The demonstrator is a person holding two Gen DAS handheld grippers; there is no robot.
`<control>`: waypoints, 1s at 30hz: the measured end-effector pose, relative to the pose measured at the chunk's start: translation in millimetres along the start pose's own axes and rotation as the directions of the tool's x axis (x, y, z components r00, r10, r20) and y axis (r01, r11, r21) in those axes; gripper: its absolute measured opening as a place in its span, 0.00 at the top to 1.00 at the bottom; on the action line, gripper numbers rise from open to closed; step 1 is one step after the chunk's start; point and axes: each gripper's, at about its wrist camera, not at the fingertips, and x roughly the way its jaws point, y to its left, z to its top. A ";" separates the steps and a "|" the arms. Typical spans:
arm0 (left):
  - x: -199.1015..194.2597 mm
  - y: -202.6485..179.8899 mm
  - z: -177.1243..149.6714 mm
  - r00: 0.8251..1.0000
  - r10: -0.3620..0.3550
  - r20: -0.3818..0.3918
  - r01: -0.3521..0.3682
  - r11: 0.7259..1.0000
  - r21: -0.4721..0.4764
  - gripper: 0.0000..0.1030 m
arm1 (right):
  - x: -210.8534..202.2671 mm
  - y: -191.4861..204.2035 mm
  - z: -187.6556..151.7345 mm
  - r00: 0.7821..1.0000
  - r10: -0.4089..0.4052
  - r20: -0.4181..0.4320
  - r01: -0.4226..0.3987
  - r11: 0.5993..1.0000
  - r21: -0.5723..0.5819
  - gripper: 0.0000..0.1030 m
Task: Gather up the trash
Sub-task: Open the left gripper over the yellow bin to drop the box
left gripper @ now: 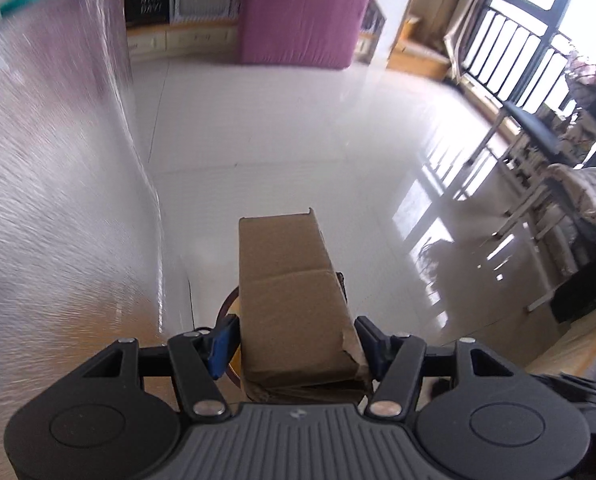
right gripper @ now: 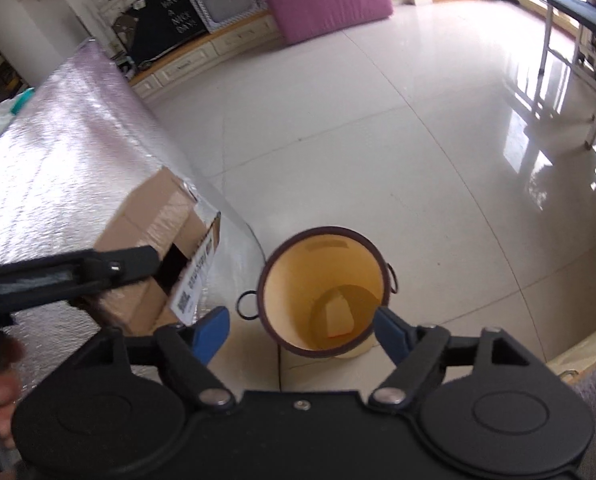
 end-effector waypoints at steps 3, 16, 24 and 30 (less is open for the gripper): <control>41.1 3.0 5.8 0.999 0.003 -0.040 -0.004 0.999 -0.036 0.39 | 15.9 -14.7 5.0 1.000 0.007 -0.016 -0.007 1.000 0.025 0.18; 150.0 15.8 6.2 0.989 0.035 -0.144 -0.041 0.998 -0.044 0.02 | 76.9 -57.1 19.0 0.998 0.007 -0.065 0.001 0.993 0.115 0.17; 146.5 29.0 -7.7 0.983 0.081 -0.167 -0.085 0.996 -0.018 0.02 | 92.4 -59.9 21.2 0.996 0.011 -0.085 -0.002 0.994 0.105 0.17; 131.0 21.0 -16.9 0.979 0.110 -0.173 -0.100 0.993 0.063 0.00 | 90.8 -56.6 20.2 0.996 0.012 -0.091 -0.004 0.997 0.083 0.12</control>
